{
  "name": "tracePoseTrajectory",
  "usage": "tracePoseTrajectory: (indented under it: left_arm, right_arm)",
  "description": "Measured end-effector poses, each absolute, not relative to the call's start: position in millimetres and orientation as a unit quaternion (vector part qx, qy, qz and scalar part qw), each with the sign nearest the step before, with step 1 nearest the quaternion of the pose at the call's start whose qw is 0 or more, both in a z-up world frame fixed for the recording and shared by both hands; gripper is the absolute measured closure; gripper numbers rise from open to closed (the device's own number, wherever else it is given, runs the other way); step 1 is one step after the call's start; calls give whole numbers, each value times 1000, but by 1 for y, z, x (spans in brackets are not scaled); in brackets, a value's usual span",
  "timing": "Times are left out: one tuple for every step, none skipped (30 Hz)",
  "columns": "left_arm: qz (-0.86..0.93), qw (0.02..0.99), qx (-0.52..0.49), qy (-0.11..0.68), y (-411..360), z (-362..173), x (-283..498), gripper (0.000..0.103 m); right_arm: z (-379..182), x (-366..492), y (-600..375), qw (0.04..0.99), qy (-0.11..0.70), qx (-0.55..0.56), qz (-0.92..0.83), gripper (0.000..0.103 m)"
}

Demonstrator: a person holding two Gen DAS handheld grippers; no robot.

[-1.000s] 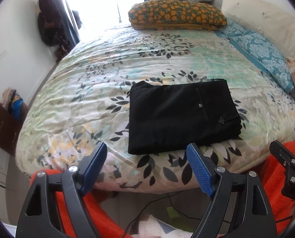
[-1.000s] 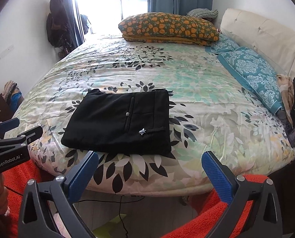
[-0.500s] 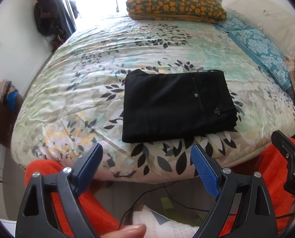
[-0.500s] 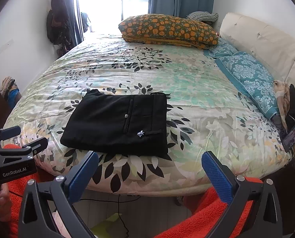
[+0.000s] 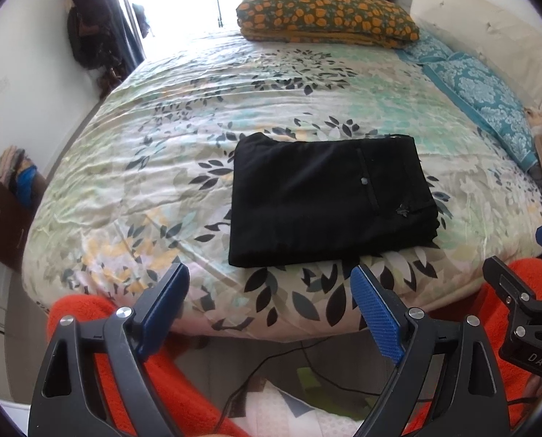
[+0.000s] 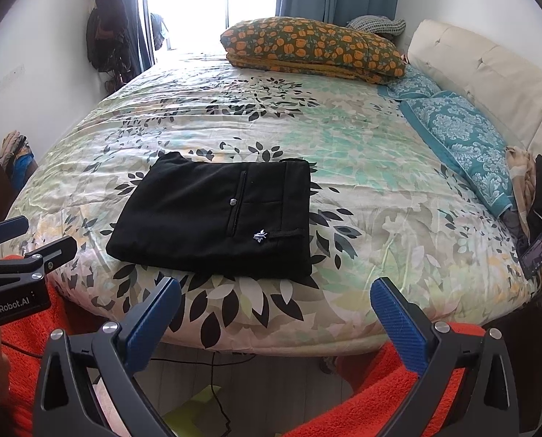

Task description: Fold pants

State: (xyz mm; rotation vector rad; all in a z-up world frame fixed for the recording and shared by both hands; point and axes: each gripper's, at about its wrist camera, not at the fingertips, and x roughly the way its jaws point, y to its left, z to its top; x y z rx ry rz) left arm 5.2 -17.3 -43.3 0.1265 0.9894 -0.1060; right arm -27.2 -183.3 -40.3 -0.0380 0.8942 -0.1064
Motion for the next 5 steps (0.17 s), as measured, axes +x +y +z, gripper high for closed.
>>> tracePoseTrajectory:
  left_arm:
    - [-52,876,57,477,-16,-44,6,11]
    - [-56,875,52,477,-15,-45,5,11]
    - [-59,877,49,475,-14,-45,4,11]
    - [-57,879,52,471,-15,-45,3,11]
    - [-56,881,57,467,-16,-44,2,11]
  right_arm:
    - [-41,-27,-183,899,434,-18,-52,0]
    - [-43,-26,-183,898,436,-18,-52,0]
    - [-43,-26,-183,898,437,-18,-51,0]
    - [-43,-26,-183,898,438,-18,-50,0]
    - [-43,-26,-182,898,437,-18,-50,0]
